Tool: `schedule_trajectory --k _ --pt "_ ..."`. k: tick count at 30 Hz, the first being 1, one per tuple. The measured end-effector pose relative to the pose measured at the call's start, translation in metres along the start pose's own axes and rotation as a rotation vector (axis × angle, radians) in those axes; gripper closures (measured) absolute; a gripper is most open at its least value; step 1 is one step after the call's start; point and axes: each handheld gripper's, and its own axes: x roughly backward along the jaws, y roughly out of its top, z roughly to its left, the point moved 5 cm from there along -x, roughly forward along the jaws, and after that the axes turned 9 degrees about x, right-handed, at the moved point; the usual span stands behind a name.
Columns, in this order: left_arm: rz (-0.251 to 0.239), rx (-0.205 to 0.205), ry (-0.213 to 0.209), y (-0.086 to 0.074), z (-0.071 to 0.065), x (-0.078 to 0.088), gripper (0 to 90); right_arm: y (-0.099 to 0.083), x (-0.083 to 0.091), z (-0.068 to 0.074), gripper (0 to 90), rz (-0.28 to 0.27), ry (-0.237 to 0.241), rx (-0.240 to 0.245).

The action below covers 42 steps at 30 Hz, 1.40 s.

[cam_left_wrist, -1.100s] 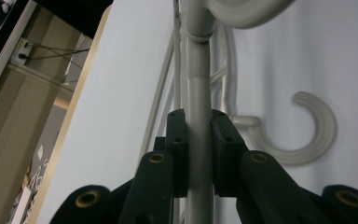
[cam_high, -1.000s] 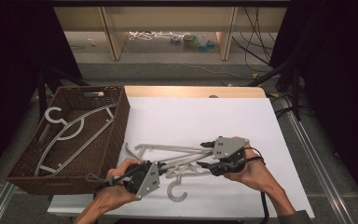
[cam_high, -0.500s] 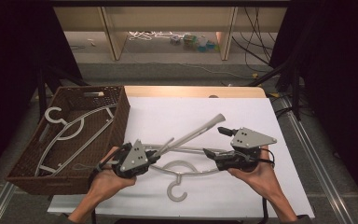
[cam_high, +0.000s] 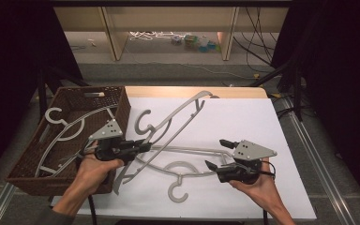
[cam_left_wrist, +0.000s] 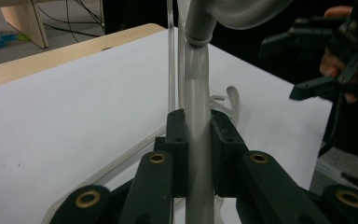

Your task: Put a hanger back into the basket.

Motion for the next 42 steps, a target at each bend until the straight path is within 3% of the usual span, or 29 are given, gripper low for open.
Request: schedule_trajectory --k 2,9,11,12,13,14,19,20,25,33,39,42 --pt "-0.015 0.050 -0.002 0.004 0.002 0.008 79.4 -0.002 0.001 0.001 19.7 0.003 -0.001 0.002" --pt "-0.076 0.129 -0.019 0.025 0.011 0.041 79.4 -0.007 0.004 0.002 19.5 0.012 -0.001 -0.008" --pt "-0.092 0.154 -0.010 0.032 0.017 0.052 79.4 -0.008 0.005 0.002 19.5 0.013 -0.005 -0.008" --pt "-0.097 0.144 0.007 0.037 0.021 0.059 79.4 -0.009 0.005 0.002 19.6 0.007 -0.016 -0.012" --pt "-0.113 0.157 0.034 0.041 0.025 0.066 79.4 -0.009 0.006 0.001 19.6 0.013 -0.014 -0.014" --pt "-0.110 0.181 0.034 0.044 0.027 0.072 79.4 -0.009 0.006 0.000 19.4 0.010 -0.022 -0.017" --pt "-0.134 0.153 0.144 0.063 0.045 0.102 79.4 -0.011 0.007 -0.002 19.0 0.013 -0.026 -0.031" --pt "-0.143 0.129 0.168 0.067 0.050 0.107 79.4 -0.011 0.007 -0.002 18.9 0.015 -0.031 -0.031" --pt "-0.151 0.118 0.243 0.075 0.070 0.124 79.4 -0.013 0.005 -0.002 17.5 0.017 -0.050 -0.034" --pt "-0.159 0.089 0.346 0.066 0.108 0.135 79.4 -0.015 0.007 -0.006 17.0 0.021 -0.058 -0.049" --pt "-0.145 0.097 0.401 0.053 0.134 0.141 79.4 -0.017 0.007 -0.006 16.3 0.012 -0.071 -0.056" --pt "-0.150 0.128 0.432 0.048 0.145 0.146 79.4 -0.018 0.007 -0.005 16.3 0.015 -0.059 -0.052"
